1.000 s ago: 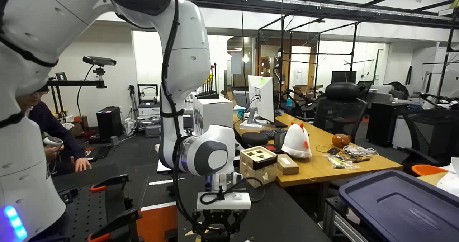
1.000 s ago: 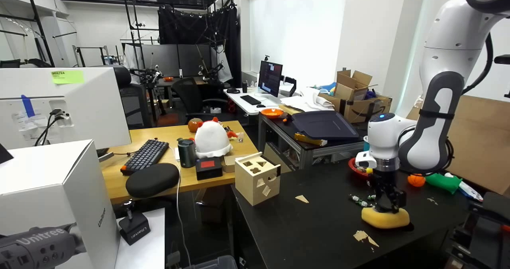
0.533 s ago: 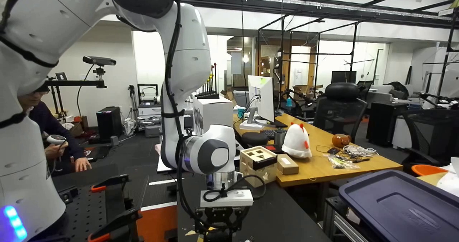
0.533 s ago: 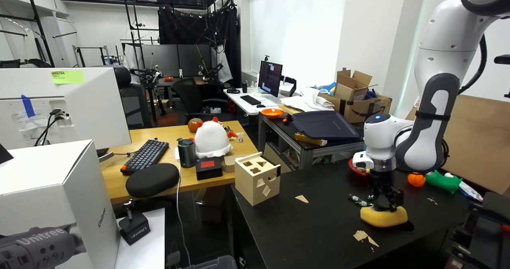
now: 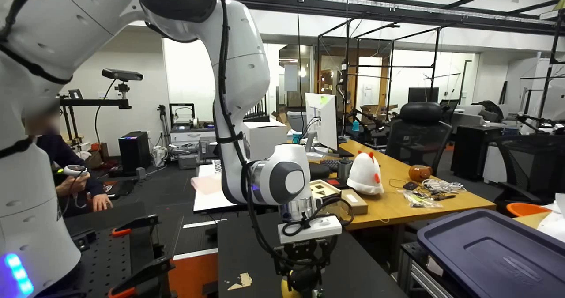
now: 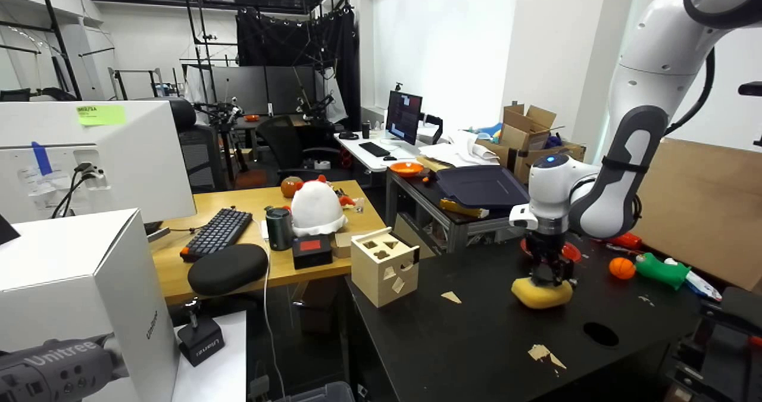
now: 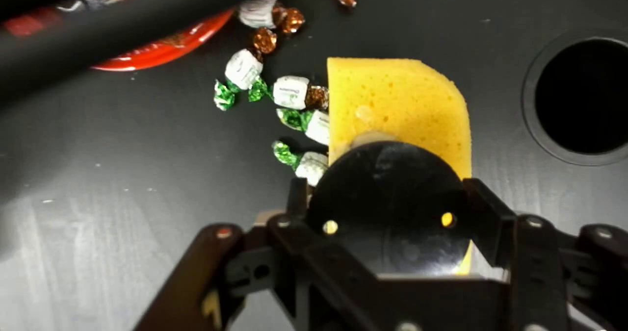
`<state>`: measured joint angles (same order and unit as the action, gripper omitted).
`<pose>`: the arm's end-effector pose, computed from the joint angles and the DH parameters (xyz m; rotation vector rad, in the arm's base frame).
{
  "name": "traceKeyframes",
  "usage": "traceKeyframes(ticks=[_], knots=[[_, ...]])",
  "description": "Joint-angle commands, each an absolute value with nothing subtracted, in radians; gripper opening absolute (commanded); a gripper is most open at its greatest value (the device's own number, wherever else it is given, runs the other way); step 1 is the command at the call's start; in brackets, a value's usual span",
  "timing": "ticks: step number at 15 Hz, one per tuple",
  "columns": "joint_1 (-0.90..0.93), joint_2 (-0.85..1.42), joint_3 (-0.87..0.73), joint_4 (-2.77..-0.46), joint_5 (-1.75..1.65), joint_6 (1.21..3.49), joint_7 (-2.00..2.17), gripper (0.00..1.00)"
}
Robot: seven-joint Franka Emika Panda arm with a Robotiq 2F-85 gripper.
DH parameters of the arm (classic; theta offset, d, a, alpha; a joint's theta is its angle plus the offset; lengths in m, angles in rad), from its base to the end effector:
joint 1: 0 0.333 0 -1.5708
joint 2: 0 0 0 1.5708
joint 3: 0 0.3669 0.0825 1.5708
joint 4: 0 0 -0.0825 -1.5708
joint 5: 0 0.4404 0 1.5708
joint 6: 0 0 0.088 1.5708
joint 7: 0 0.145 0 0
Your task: Put the sweets together using the sponge brush
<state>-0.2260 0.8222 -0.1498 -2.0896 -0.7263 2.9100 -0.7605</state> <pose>0.5497 -0.1930 -0.0343 2.4559 1.5806 -0.2466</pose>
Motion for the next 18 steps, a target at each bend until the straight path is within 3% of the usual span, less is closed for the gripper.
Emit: traceKeyframes(ticks=[1, 10, 18], knots=[[-0.242, 0.855, -0.153, -2.028, -0.739, 2.952, -0.781, 0.52], [-0.140, 0.726, -0.287, -2.152, -0.801, 2.945, -0.643, 0.52], [-0.206, 0.494, -0.356, -2.351, -0.994, 2.941, -0.584, 0.52]])
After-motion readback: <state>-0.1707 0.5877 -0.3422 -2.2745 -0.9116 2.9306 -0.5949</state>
